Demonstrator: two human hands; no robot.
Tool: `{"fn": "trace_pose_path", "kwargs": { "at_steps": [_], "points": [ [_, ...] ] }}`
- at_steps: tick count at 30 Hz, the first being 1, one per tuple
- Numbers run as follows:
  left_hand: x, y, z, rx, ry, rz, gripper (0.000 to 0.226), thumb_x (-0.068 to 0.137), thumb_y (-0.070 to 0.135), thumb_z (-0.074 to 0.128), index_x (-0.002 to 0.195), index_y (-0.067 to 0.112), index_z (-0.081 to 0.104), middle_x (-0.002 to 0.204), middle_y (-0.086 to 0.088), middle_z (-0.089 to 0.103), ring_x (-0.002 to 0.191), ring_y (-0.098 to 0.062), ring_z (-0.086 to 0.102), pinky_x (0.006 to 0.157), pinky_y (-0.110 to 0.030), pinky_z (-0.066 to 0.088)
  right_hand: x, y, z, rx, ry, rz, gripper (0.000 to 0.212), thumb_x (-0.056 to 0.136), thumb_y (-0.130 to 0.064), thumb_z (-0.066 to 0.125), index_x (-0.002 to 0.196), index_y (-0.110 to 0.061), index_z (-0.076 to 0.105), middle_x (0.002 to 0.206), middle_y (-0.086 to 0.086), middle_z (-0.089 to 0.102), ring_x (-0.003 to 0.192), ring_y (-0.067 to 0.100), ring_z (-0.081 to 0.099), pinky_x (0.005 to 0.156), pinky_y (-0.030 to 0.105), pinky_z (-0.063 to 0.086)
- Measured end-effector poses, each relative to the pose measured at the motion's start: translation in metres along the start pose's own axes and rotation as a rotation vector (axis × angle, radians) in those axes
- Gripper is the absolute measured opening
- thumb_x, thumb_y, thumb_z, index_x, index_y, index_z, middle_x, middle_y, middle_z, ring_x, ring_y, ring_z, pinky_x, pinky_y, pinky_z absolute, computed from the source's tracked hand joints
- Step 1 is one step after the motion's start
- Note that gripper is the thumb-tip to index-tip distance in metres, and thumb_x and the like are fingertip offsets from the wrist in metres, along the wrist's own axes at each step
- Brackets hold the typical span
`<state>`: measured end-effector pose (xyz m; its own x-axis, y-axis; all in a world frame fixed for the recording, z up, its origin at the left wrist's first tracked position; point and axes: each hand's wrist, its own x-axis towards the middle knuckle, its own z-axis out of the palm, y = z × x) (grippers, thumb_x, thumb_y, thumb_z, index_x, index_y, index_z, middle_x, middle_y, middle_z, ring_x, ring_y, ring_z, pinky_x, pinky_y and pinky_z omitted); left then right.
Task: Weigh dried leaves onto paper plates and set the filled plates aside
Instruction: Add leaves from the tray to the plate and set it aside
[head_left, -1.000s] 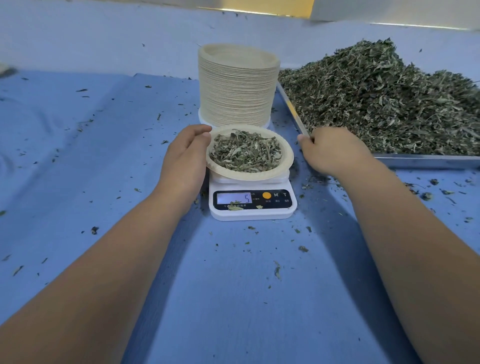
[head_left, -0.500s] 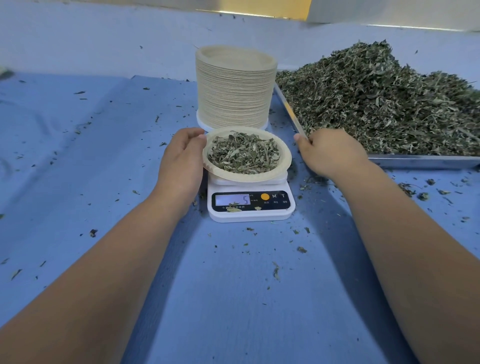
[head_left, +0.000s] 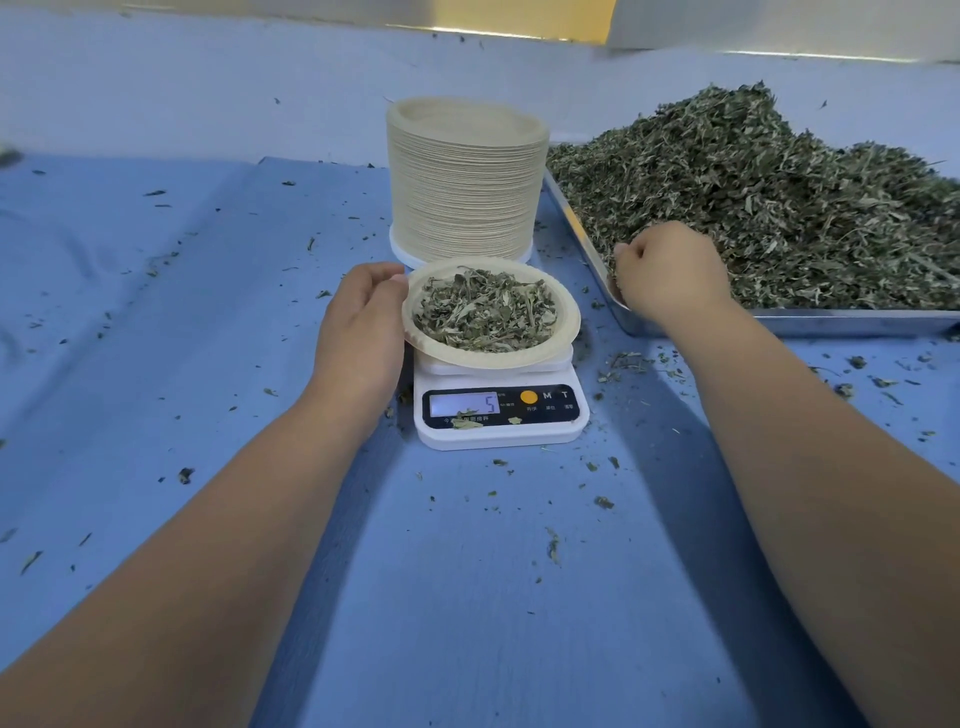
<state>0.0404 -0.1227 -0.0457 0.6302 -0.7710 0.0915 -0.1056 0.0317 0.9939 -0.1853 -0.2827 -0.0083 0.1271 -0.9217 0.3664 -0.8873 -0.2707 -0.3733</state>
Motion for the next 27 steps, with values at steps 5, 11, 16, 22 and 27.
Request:
{"fn": "trace_pose_path", "kwargs": {
  "at_steps": [5,11,16,22,27],
  "points": [
    [-0.001,0.001,0.001,0.005,0.002,0.002,0.018,0.095,0.035,0.048,0.098,0.038,0.066,0.1,0.022,0.066,0.095,0.005,0.061,0.096,-0.035,0.052,0.001,-0.003,-0.004,0.034,0.211,-0.085,0.049,0.105,-0.034,0.044,0.059,-0.018,0.038,0.052,0.003,0.042,0.048,0.026,0.041,0.052,0.031,0.03],
    [-0.001,0.0,0.0,0.0,-0.003,0.008,0.018,0.095,0.035,0.048,0.097,0.039,0.065,0.097,0.022,0.066,0.08,0.016,0.059,0.081,-0.027,0.048,0.006,-0.011,-0.008,0.096,0.153,-0.137,0.047,0.105,-0.034,0.044,0.063,-0.012,0.044,0.057,0.006,0.046,0.055,0.028,0.044,0.052,0.032,0.034],
    [-0.002,0.001,-0.001,0.003,-0.011,-0.001,0.02,0.088,0.041,0.047,0.096,0.041,0.066,0.094,0.025,0.067,0.091,0.007,0.062,0.085,-0.028,0.049,0.002,-0.049,-0.015,0.194,0.15,-0.272,0.045,0.103,-0.037,0.047,0.065,-0.012,0.049,0.055,-0.001,0.044,0.049,0.014,0.038,0.05,0.032,0.028],
    [-0.001,0.002,0.0,-0.003,-0.013,-0.002,0.022,0.085,0.042,0.048,0.096,0.038,0.066,0.097,0.019,0.068,0.096,-0.002,0.064,0.087,-0.032,0.051,-0.017,-0.111,-0.018,0.36,0.055,-0.444,0.041,0.102,-0.041,0.051,0.085,-0.011,0.071,0.06,-0.001,0.058,0.051,0.012,0.047,0.054,0.029,0.04],
    [-0.001,0.001,0.0,0.002,0.0,0.016,0.02,0.09,0.04,0.049,0.099,0.038,0.066,0.098,0.02,0.068,0.096,0.001,0.062,0.085,-0.03,0.047,-0.026,-0.137,-0.009,0.291,-0.236,-0.56,0.033,0.101,-0.037,0.058,0.087,-0.01,0.071,0.071,-0.001,0.067,0.062,0.012,0.058,0.063,0.029,0.046]
  ]
}}
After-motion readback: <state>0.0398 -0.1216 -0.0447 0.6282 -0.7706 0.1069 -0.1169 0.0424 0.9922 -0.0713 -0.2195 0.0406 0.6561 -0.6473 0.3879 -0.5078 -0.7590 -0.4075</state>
